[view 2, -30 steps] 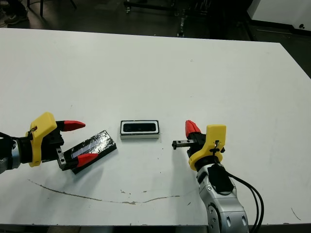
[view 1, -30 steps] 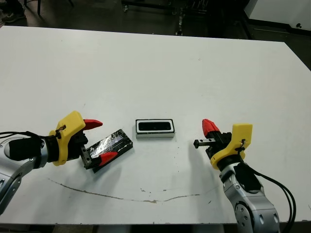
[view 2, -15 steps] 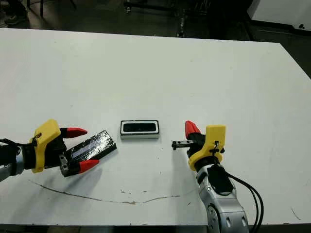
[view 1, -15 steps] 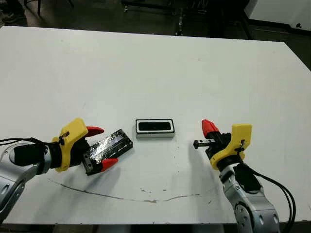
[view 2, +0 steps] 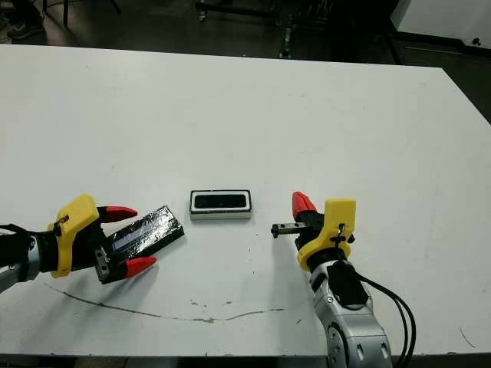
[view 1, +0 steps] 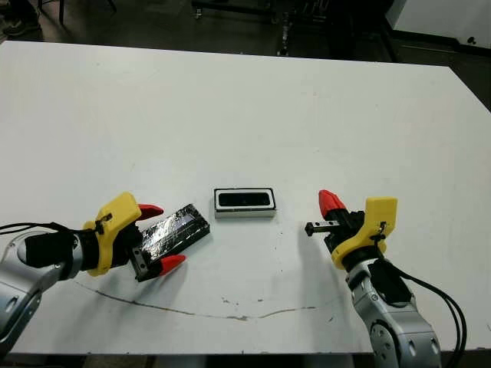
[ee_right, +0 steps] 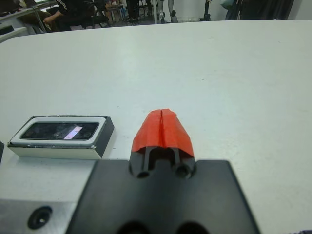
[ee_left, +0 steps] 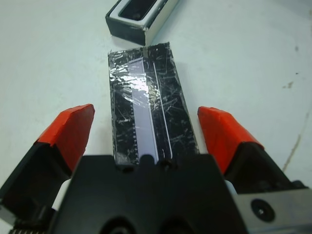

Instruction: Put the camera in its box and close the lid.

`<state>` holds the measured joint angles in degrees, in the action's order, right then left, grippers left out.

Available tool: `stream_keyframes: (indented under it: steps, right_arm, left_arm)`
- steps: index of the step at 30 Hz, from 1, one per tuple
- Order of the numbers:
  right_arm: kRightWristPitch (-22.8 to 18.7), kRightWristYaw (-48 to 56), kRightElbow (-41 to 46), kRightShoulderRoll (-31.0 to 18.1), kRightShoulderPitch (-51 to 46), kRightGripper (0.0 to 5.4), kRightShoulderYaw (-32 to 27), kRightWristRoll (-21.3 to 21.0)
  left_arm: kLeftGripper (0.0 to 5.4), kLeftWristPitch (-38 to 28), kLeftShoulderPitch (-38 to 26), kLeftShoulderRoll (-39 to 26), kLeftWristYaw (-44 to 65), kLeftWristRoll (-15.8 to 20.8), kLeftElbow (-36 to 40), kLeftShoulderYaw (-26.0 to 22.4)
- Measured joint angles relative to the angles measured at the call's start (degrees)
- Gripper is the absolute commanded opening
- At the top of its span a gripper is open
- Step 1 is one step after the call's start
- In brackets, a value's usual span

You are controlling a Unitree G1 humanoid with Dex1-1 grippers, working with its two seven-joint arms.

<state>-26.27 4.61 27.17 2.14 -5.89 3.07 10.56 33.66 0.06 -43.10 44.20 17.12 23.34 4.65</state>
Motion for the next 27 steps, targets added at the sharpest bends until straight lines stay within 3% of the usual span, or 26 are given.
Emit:
stream_keyframes:
  steps: [9,19,27]
  right_arm:
    - [0.01,0.03,-0.03,0.02,-0.41,0.02,-0.02,0.18]
    - [0.04,-0.06,-0.03,-0.04,-0.45,0.02,0.53,-0.07]
    - [0.05,-0.03,-0.18,-0.09,-0.46,0.00,0.56,-0.07]
  left_arm:
    - [5.40,-0.37,1.29,0.65,-2.68,-0.88,1.08,0.33]
    - [5.40,4.77,1.13,0.70,-2.75,1.99,2.21,-0.55]
    - [4.44,7.33,-0.22,-3.73,0.23,1.65,4.67,1.25]
